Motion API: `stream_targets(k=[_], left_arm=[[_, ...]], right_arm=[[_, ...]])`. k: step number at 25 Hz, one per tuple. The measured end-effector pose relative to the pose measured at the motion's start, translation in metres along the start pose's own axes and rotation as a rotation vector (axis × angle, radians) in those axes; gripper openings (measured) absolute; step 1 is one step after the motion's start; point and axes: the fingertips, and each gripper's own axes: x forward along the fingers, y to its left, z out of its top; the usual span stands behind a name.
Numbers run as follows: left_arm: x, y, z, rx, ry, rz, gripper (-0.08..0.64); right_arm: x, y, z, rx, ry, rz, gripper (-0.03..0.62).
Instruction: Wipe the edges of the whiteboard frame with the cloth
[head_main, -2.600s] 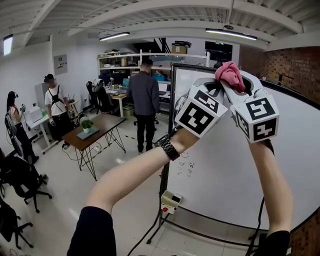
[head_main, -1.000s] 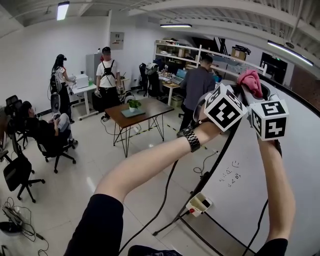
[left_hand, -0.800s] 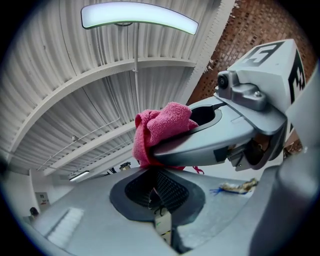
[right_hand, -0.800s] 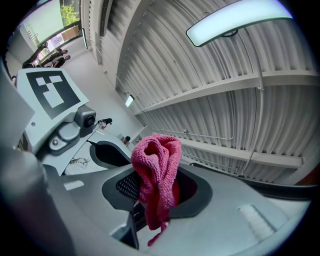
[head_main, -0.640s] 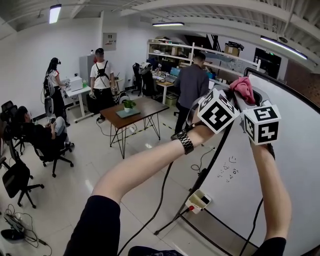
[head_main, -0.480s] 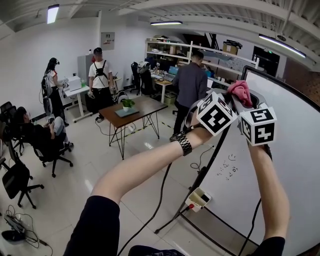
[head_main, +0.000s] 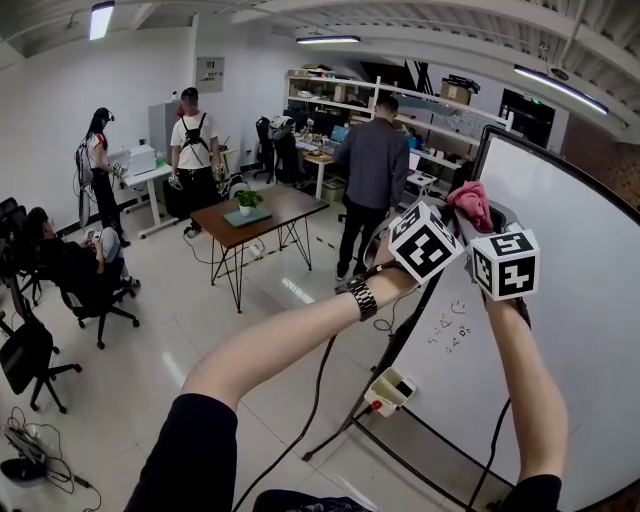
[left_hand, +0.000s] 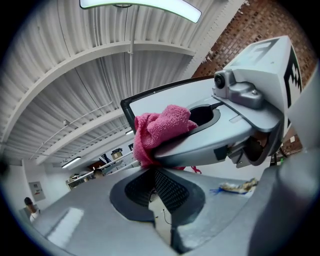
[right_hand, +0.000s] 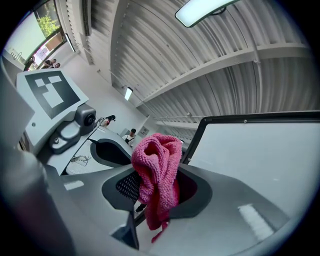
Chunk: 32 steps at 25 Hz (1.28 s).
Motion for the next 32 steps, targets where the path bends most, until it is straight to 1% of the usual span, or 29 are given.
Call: stream_targets(k=[7, 13, 20, 24, 29, 32], left_arm=[[0.000, -0.010, -0.021, -0.036, 0.007, -0.005, -0.003], [0.006, -0.024, -0.047, -0.016, 0.046, -0.030, -0.003], [0.010, -0.033, -0.077, -0.051, 0.083, -0.041, -0.003], [0.015, -0.035, -0.091, -0.081, 0.090, -0.046, -0.003], [0.015, -0.038, -0.111, -0.099, 0.122, -0.063, -0.003], [0.024, -0.042, -0.119, -0.124, 0.141, -0.072, -0.003]], right_arm=[[0.001, 0.009, -0.037, 0.015, 0.074, 0.034, 0.130], [0.009, 0.022, -0.067, 0.065, 0.115, 0.072, 0.130], [0.009, 0.033, -0.094, 0.079, 0.150, 0.101, 0.130], [0.013, 0.037, -0.109, 0.100, 0.166, 0.112, 0.130], [0.018, 0.046, -0.125, 0.131, 0.196, 0.126, 0.130], [0.020, 0.044, -0.139, 0.149, 0.217, 0.136, 0.130]])
